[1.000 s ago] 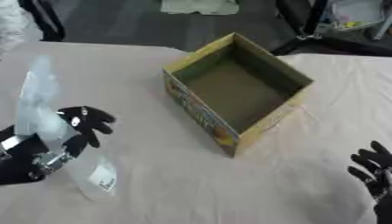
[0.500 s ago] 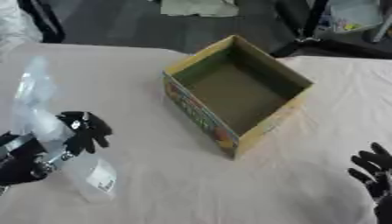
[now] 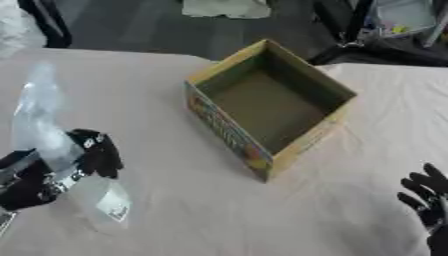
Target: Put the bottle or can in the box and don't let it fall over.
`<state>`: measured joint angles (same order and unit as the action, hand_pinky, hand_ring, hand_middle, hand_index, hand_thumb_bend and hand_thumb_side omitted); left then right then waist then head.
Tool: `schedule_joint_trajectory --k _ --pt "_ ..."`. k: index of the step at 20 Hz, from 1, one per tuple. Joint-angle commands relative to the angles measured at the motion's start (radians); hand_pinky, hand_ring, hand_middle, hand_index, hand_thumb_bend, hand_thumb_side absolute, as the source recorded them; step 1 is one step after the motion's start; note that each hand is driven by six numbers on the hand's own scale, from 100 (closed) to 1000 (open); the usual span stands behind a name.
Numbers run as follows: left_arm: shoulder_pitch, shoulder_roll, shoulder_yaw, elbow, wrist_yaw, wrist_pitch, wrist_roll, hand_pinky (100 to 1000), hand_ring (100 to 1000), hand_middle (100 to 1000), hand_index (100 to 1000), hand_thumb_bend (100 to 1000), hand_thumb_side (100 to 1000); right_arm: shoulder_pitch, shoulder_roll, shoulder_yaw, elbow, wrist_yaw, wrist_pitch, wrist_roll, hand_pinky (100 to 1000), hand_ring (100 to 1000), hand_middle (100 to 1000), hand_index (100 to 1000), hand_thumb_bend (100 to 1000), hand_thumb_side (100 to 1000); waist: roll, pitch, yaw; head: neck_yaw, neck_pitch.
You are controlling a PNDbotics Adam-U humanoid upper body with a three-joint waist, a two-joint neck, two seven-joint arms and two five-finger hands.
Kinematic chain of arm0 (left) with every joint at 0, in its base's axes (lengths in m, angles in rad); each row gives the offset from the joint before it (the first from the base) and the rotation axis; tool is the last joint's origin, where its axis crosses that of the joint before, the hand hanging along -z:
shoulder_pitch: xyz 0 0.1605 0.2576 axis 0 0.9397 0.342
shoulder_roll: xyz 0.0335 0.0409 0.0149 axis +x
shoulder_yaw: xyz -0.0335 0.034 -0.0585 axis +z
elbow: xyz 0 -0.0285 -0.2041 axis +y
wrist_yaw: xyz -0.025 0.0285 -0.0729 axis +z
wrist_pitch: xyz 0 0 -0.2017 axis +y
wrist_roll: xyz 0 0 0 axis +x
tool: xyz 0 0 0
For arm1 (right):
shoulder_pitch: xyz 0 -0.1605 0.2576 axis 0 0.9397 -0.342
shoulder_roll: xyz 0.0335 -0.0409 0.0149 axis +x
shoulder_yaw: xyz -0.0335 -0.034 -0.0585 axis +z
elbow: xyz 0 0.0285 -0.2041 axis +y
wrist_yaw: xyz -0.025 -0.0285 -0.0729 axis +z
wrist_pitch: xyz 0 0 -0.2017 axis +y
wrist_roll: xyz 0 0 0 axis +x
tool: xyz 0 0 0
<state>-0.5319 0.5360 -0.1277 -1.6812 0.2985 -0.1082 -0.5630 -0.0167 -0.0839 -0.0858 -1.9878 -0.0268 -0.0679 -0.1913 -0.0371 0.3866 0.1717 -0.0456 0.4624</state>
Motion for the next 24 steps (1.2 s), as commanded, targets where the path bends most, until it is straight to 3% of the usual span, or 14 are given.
schedule_joint_trajectory --k 1,9,15,19,24 --pt "-0.013 0.007 0.000 0.006 0.005 -0.018 0.006 619 457 499 433 100 566 -0.004 -0.003 -0.006 -0.012 -0.005 -0.003 0.001 821 856 992 742 100 840 0.002 -0.014 -0.002 0.002 -0.013" --pt "-0.024 -0.009 -0.008 0.035 0.045 -0.051 0.034 469 357 488 417 100 565 -0.008 -0.002 -0.005 -0.012 -0.009 -0.002 0.001 820 856 992 742 100 840 0.000 -0.012 -0.001 0.005 -0.011" --pt "-0.031 -0.008 -0.013 0.030 0.067 -0.110 0.019 479 343 448 417 100 569 -0.008 -0.002 -0.005 -0.012 -0.010 -0.002 0.000 821 854 991 741 100 840 0.001 -0.012 -0.002 0.004 -0.010" --pt "-0.032 -0.001 -0.015 0.016 0.087 -0.140 0.007 473 311 397 321 100 567 -0.008 -0.003 -0.005 -0.012 -0.011 -0.003 0.000 821 854 991 741 100 839 0.002 -0.012 -0.001 0.004 -0.007" --pt "-0.031 0.014 -0.015 -0.018 0.115 -0.156 -0.002 452 271 348 270 100 569 -0.009 -0.007 -0.005 -0.012 -0.014 -0.003 0.000 821 854 991 741 100 838 0.005 -0.013 0.000 0.003 -0.004"
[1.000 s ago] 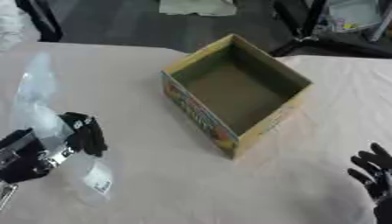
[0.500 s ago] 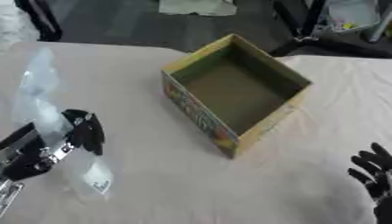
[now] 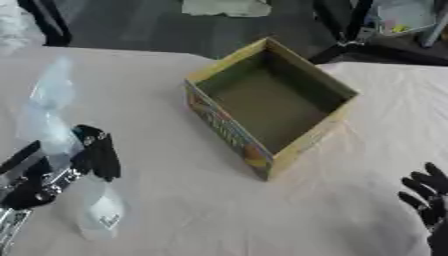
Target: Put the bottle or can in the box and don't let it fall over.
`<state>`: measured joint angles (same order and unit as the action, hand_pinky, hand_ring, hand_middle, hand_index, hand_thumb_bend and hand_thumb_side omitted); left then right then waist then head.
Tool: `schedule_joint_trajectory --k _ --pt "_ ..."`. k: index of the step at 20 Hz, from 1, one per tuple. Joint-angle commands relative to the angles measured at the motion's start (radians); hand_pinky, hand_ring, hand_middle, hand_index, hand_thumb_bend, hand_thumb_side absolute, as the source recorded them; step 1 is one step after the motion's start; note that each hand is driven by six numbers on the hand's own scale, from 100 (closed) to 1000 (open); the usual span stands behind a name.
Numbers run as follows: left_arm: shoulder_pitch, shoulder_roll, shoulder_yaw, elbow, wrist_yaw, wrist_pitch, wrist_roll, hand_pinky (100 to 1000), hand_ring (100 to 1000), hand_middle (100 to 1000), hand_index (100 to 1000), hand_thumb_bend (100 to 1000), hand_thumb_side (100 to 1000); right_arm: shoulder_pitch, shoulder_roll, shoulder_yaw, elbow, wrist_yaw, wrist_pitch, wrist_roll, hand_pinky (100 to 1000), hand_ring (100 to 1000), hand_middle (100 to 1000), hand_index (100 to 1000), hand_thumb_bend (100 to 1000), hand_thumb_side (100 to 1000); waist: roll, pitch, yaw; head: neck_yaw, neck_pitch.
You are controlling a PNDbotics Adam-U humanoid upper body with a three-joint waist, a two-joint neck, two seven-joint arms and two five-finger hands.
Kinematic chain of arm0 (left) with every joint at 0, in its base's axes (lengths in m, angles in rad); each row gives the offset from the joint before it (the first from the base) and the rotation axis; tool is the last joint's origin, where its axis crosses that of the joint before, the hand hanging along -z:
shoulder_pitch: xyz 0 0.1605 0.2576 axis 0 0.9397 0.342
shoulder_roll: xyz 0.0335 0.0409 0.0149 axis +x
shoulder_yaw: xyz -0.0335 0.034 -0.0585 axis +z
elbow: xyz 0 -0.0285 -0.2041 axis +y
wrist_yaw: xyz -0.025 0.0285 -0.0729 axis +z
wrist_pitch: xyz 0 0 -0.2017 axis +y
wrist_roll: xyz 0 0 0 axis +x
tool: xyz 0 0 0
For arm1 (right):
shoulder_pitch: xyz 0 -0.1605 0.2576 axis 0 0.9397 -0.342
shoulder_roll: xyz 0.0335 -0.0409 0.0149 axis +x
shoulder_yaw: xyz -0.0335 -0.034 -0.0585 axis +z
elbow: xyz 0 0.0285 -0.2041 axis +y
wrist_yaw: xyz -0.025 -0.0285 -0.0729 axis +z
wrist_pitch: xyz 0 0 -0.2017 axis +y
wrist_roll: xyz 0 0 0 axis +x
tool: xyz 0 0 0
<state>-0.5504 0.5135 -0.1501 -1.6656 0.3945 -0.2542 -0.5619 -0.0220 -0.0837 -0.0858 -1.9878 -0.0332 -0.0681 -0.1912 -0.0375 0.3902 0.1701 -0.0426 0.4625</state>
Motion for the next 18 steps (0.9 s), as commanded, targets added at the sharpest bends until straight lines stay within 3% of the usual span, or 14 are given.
schedule_joint_trajectory --k 1,18 --pt "-0.013 0.039 0.008 -0.039 0.023 -0.013 -0.003 446 264 340 264 100 570 -0.003 -0.008 -0.006 -0.012 -0.008 -0.003 0.000 821 854 991 742 100 837 0.006 -0.017 0.002 0.000 -0.004" --pt "-0.031 0.040 0.018 -0.058 0.090 -0.019 0.003 374 232 288 254 100 583 -0.001 -0.011 -0.006 -0.012 -0.012 -0.007 -0.003 819 852 989 740 100 832 0.008 -0.019 0.000 0.001 0.002"
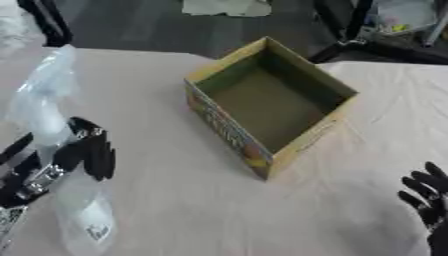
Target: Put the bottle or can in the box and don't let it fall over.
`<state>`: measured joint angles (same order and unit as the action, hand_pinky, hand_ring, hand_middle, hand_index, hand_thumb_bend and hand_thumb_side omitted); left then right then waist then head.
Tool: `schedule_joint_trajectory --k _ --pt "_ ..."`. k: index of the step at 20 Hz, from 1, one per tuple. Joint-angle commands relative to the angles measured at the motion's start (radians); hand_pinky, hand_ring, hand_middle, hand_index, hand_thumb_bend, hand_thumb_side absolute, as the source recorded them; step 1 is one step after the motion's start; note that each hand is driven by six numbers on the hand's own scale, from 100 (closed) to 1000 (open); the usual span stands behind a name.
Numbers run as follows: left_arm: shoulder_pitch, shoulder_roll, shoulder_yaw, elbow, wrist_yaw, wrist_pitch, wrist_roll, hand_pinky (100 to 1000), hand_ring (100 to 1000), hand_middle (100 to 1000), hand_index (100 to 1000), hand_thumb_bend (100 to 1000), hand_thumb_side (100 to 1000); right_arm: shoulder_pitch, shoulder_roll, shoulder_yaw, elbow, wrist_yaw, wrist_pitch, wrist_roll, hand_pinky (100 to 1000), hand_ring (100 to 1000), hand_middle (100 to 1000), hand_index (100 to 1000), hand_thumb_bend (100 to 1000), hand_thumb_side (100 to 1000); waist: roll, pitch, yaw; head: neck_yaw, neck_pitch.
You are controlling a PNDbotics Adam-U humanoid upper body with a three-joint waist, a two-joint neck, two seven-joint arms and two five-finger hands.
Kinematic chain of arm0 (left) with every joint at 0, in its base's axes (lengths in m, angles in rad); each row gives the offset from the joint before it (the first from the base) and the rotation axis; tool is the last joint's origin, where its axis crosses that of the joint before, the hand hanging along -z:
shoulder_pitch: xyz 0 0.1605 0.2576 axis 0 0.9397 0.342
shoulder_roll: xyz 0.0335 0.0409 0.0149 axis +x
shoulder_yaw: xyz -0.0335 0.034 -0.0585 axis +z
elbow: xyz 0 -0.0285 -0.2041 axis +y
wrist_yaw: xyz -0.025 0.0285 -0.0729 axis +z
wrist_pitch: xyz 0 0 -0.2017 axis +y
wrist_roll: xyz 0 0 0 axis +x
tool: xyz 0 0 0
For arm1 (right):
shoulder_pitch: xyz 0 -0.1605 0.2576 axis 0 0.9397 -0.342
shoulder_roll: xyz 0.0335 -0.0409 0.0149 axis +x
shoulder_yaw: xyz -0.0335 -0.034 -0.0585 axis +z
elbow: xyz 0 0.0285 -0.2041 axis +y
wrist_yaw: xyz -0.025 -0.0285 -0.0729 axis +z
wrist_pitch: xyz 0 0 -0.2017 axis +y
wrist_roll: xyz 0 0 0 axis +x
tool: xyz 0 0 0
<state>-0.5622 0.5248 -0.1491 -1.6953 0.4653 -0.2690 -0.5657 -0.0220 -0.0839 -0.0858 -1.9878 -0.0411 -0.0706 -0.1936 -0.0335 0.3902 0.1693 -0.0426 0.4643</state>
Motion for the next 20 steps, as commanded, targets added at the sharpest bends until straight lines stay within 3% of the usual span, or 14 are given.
schedule_joint_trajectory --k 1,10,20 --pt "-0.023 0.031 0.017 -0.033 0.025 -0.006 0.008 374 232 288 254 100 584 -0.001 -0.011 -0.006 -0.012 -0.005 -0.005 0.000 819 852 989 740 100 831 0.005 -0.020 0.002 0.000 0.000" --pt "-0.053 0.059 0.020 -0.100 0.085 -0.031 0.024 393 242 285 257 100 584 0.003 -0.017 -0.008 -0.012 -0.008 -0.005 -0.003 820 852 989 740 100 831 0.011 -0.026 0.006 -0.002 0.005" --pt "-0.072 0.063 0.029 -0.119 0.080 -0.044 0.059 408 238 271 256 100 588 0.004 -0.019 -0.009 -0.012 -0.009 -0.007 -0.006 819 851 988 740 100 829 0.014 -0.027 0.003 -0.004 0.005"
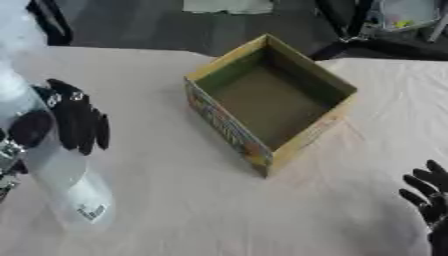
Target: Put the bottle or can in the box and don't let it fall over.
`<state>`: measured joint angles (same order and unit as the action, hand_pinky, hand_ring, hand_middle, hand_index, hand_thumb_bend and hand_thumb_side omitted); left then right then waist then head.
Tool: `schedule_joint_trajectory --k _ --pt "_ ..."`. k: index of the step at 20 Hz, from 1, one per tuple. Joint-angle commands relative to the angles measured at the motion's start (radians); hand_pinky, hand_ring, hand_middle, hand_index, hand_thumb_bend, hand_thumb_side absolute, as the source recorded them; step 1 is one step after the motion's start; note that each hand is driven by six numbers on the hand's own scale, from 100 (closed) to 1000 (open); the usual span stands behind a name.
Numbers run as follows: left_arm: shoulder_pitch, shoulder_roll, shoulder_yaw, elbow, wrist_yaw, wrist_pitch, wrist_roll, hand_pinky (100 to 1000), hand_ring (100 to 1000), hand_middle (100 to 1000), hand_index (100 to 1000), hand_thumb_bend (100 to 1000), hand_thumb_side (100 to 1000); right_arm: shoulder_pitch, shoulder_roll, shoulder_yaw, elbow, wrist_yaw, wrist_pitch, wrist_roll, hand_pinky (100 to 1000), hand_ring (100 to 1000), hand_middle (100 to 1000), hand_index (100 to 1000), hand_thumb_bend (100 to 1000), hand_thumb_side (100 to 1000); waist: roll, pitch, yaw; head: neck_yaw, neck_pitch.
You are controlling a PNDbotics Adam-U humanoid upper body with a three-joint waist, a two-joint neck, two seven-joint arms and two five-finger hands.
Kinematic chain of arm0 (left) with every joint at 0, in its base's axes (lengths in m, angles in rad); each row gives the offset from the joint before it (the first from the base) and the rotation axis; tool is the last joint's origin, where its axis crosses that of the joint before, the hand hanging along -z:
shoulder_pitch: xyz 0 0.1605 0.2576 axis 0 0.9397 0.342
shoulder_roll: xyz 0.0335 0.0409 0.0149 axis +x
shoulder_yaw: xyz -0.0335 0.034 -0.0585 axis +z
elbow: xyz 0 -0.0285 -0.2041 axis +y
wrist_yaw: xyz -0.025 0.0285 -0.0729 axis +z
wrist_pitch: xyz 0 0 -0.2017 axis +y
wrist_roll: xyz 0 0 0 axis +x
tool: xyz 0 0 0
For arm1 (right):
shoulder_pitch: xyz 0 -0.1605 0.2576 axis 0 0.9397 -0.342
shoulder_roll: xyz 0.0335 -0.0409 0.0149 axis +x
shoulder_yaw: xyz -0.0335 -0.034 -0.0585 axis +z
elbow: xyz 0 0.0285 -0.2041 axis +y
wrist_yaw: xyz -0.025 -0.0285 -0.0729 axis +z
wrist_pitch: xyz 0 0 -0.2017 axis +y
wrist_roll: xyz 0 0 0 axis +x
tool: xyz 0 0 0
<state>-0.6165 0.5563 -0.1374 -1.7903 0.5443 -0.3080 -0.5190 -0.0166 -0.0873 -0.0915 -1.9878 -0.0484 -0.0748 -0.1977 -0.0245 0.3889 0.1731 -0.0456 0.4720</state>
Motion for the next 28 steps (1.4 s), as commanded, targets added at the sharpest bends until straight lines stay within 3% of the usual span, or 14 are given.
schedule_joint_trajectory --k 1,5,9,11,15,23,28 --pt "-0.021 0.031 0.018 -0.026 0.003 -0.007 0.017 405 238 270 256 100 589 -0.001 -0.016 -0.004 -0.012 -0.002 -0.003 -0.002 819 850 988 740 100 828 0.005 -0.025 -0.001 -0.001 -0.002" --pt "-0.036 0.032 0.020 -0.038 0.021 -0.013 0.029 414 237 267 256 100 592 0.001 -0.017 -0.004 -0.012 -0.002 -0.006 -0.003 819 850 987 740 100 824 0.006 -0.027 -0.002 -0.009 -0.003" --pt "-0.063 0.036 0.022 -0.049 0.047 -0.014 0.044 480 236 263 258 100 596 0.004 -0.023 -0.004 -0.012 -0.004 -0.011 -0.003 819 850 986 740 100 817 0.009 -0.030 -0.005 -0.059 -0.002" --pt "-0.083 0.041 0.021 -0.052 0.058 -0.017 0.055 482 236 260 258 100 597 0.006 -0.027 -0.004 -0.012 -0.007 -0.016 -0.003 819 850 986 740 100 841 0.012 -0.033 -0.008 -0.080 0.000" --pt "-0.132 0.053 0.013 -0.045 0.089 -0.023 0.080 477 236 255 259 100 600 0.012 -0.038 -0.005 -0.012 -0.014 -0.024 -0.001 818 849 985 740 100 805 0.023 -0.041 -0.021 -0.111 0.001" --pt "-0.223 0.065 0.006 -0.014 0.117 -0.044 0.132 474 231 243 258 100 565 0.012 -0.063 -0.003 -0.012 -0.032 -0.034 0.005 818 848 985 739 100 797 0.043 -0.045 -0.037 -0.125 -0.009" --pt "-0.278 0.054 -0.009 0.056 0.100 -0.058 0.153 464 223 244 258 100 596 0.008 -0.077 0.002 -0.012 -0.042 -0.045 0.014 818 848 984 739 100 786 0.050 -0.040 -0.056 -0.103 -0.006"
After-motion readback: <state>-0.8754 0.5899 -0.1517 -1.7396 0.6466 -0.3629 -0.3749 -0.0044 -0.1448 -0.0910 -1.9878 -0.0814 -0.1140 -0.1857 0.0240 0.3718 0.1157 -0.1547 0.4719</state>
